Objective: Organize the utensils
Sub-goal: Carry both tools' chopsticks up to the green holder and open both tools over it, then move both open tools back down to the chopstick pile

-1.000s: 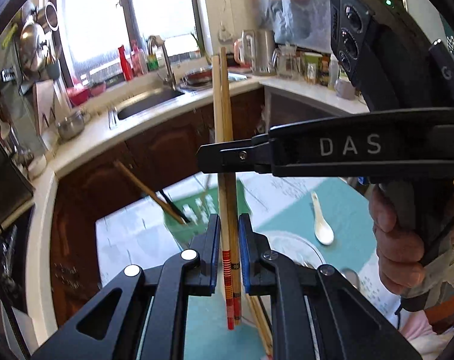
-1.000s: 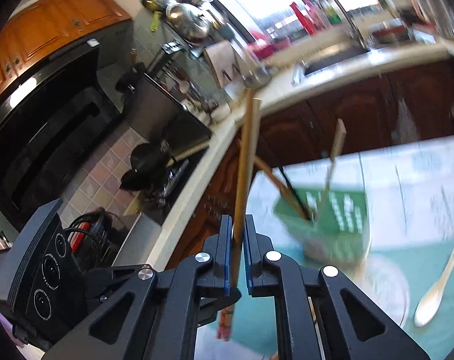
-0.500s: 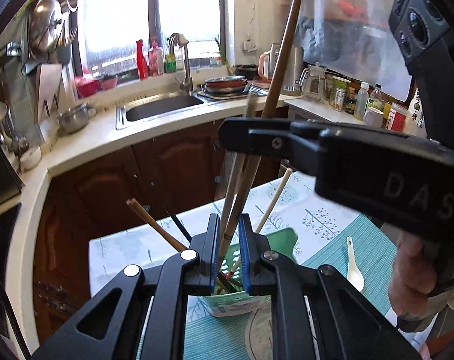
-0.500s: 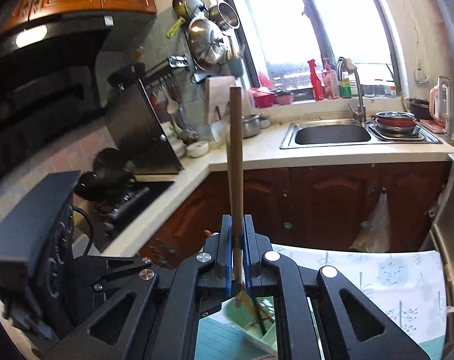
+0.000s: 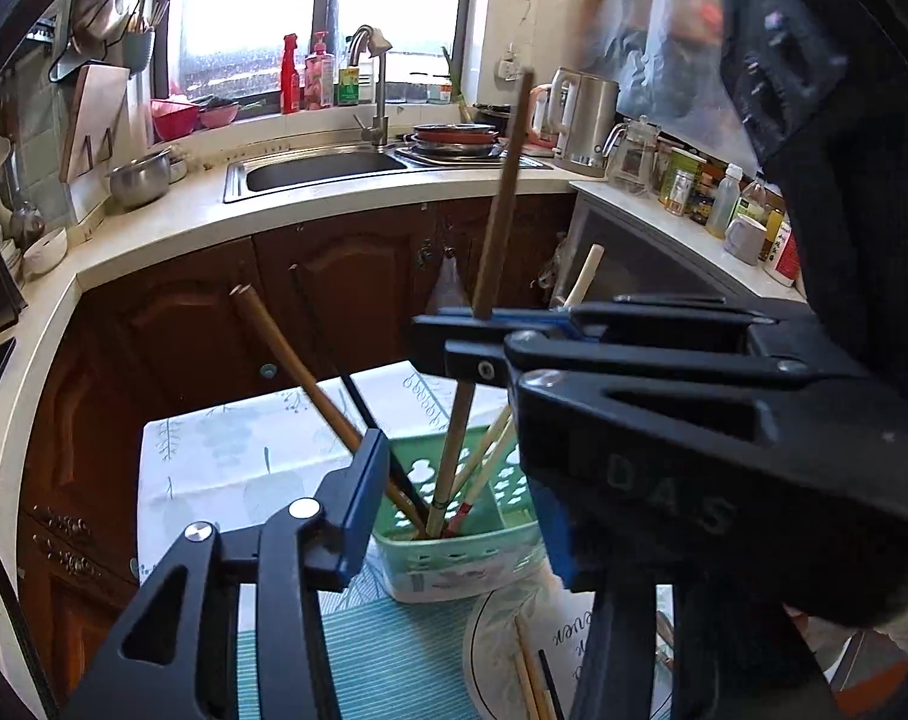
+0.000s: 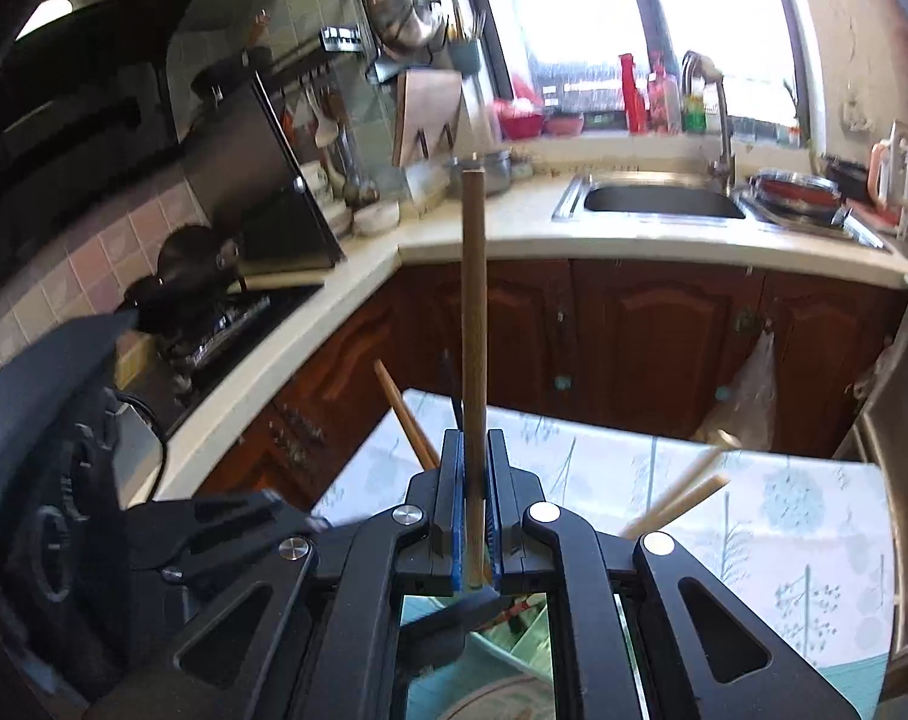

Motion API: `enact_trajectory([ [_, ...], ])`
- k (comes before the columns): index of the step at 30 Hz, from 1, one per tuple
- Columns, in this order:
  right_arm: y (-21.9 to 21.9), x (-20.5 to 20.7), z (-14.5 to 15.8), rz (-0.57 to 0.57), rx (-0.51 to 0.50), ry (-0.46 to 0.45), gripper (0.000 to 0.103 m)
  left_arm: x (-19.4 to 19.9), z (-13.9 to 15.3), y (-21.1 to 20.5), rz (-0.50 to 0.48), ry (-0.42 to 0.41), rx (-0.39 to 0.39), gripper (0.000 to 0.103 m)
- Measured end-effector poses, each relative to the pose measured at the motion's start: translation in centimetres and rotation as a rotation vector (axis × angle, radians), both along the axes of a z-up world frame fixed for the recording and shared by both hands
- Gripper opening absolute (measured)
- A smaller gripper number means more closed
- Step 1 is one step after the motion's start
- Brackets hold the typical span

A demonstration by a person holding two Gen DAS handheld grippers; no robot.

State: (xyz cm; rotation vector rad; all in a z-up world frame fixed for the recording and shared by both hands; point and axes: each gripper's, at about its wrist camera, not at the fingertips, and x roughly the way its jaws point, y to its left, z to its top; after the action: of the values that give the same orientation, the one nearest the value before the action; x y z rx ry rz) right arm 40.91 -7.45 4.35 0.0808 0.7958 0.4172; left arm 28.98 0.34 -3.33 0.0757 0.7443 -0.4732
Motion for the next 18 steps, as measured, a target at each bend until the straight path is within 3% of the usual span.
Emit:
enact_trajectory([
  [2, 0.2, 0.8, -1.2, -0.025, 0.003, 0.059, 0.011, -0.4, -0.2, 0.4, 0.010, 0.010, -0.003, 0.053],
  [6, -0.5, 0.4, -1.9, -0.082, -0.006, 0.015, 0.049, -1.1, -0.3, 1.3, 0.039, 0.030, -0.009, 0.059],
  [11, -1.9, -0.8, -1.1, -0.076, 0.013, 0.007, 0.049, -2.5, -0.6, 2.2, 0.079, 0.076, -0.008, 0.065],
  [18, -4.9, -5.3, 1.0, -0.088, 0.005, 0.016, 0.049, -5.9, -1.1, 2.5, 0.106, 0.164, 0.024, 0.066],
])
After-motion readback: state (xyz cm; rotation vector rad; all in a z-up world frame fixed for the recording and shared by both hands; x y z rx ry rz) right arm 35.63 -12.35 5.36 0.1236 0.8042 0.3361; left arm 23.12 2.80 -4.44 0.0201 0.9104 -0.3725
